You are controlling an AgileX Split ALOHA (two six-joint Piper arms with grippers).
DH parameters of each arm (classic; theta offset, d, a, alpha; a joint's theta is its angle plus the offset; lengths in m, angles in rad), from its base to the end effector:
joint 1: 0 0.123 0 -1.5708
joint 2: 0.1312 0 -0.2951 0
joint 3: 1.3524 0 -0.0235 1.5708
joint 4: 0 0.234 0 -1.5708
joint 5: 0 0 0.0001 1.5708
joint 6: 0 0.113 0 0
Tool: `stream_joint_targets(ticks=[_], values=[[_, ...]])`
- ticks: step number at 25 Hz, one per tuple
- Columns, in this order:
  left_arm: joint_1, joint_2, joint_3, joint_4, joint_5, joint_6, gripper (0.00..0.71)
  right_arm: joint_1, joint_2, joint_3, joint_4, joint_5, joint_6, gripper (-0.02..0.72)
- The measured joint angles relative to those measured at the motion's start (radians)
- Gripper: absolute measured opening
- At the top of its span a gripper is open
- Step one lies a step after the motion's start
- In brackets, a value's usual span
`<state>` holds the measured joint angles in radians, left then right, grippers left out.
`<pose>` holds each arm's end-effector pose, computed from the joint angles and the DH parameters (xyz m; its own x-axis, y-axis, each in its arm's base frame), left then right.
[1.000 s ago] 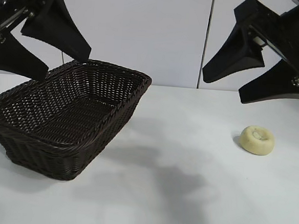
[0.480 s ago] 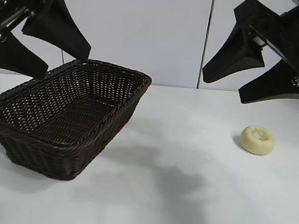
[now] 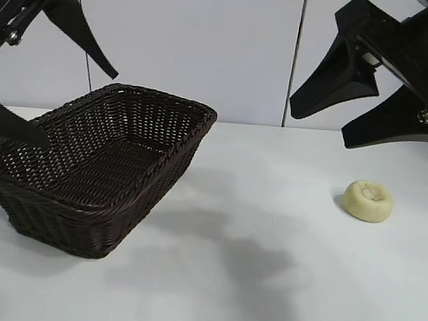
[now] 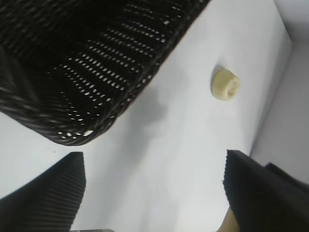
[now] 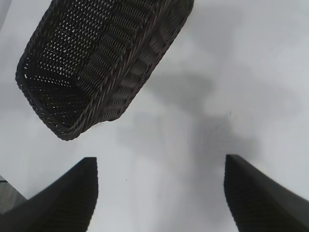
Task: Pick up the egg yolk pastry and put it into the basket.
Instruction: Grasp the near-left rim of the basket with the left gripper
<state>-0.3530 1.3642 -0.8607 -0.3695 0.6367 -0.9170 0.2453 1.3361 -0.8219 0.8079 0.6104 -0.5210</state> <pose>0.2346 -0.1123 0.2500 -0.6915 -0.7223 -0.0087 -0.5978 0.5790 -0.5544 0.2388 0.1081 0.2619 -0.8220 -0.0308 -0.5686 -0.3304 0.8390 0.4323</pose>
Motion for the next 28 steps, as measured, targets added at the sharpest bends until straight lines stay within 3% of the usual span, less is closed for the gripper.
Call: stream_joint_targets(ticks=[5,10,13,17,22,28], values=[[0.000,0.000,0.000,0.147,0.006,-0.183,0.571,0.000,0.000,0.000,0.000,0.000,0.000,0.529],[-0.002,0.000,0.000,0.189,0.035,-0.238,0.571,0.000,0.000,0.000,0.000,0.000,0.000,0.529],[-0.035,0.000,0.008,0.208,0.070,-0.248,0.571,0.000,0.000,0.000,0.000,0.000,0.000,0.529],[-0.085,0.000,0.055,0.233,-0.003,-0.330,0.571,0.000,0.000,0.000,0.000,0.000,0.000,0.529],[-0.089,0.009,0.079,0.280,-0.085,-0.391,0.571,0.000,0.000,0.000,0.000,0.000,0.000,0.529],[-0.089,0.132,0.080,0.280,-0.121,-0.405,0.571,0.000,0.000,0.000,0.000,0.002,0.000,0.529]])
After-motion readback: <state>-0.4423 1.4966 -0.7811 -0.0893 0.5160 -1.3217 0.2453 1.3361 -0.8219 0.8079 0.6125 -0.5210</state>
